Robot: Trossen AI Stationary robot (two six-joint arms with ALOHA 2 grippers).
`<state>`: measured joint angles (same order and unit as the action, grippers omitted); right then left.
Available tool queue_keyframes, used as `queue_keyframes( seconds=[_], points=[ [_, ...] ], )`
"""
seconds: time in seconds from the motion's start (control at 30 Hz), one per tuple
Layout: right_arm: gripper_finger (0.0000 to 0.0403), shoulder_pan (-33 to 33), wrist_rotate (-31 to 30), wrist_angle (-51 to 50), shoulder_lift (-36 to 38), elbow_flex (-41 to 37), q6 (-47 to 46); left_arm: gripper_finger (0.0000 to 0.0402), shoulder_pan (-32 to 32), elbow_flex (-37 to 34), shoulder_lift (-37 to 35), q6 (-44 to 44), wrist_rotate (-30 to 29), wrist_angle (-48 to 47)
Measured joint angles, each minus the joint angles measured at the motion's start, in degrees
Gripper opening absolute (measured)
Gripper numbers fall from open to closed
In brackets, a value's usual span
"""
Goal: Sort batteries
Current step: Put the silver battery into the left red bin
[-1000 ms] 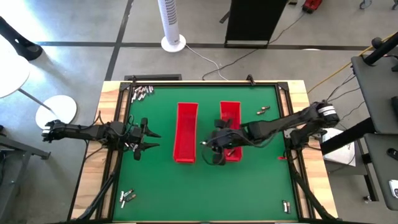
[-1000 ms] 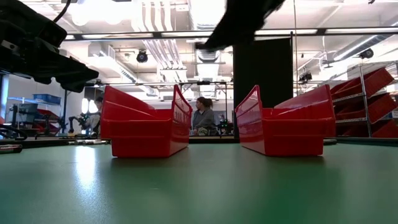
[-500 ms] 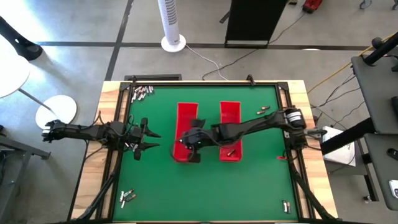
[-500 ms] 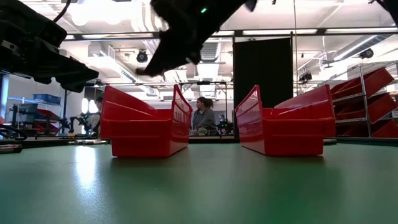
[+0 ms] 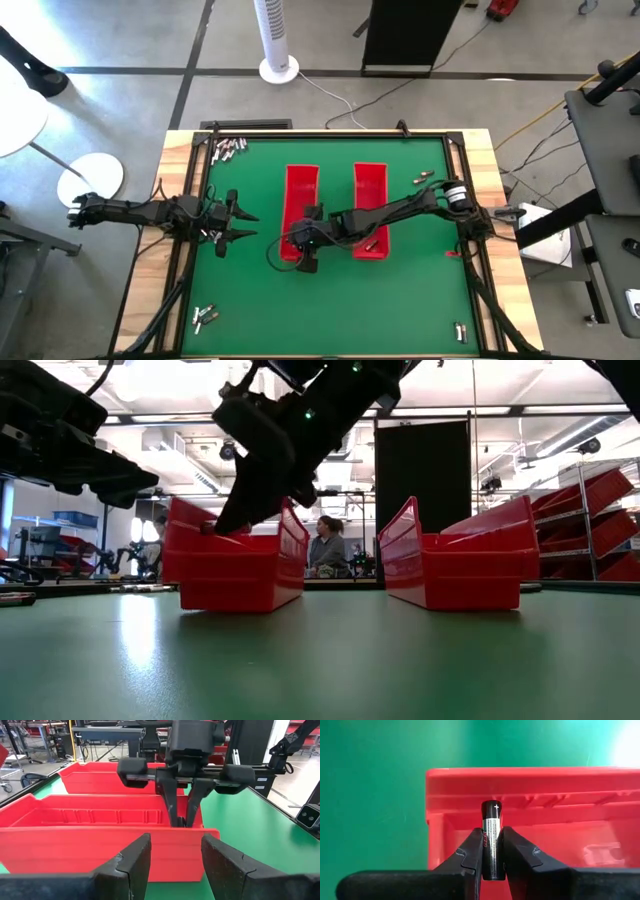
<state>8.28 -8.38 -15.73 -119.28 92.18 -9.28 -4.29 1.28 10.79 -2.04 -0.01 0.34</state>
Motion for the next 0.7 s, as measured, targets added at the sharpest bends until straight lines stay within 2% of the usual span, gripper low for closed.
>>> queue_keyframes(
  seconds=[0.17, 0.4, 0.7],
  points=[
    [0.0049, 1.7, -2.0, 0.4, -0.1, 0.5, -1.6, 0.0155, 0.0, 0.0, 0.0, 0.0, 0.0, 0.0],
    [0.0049, 3.5, -3.7, 0.2, -0.1, 1.0, 2.1, 0.0155, 0.0, 0.0, 0.0, 0.0, 0.0, 0.0],
    [0.0049, 2.0, -3.7, -2.9, -0.1, 1.9, 6.2, 0.0155, 0.0, 0.0, 0.0, 0.0, 0.0, 0.0]
  ],
)
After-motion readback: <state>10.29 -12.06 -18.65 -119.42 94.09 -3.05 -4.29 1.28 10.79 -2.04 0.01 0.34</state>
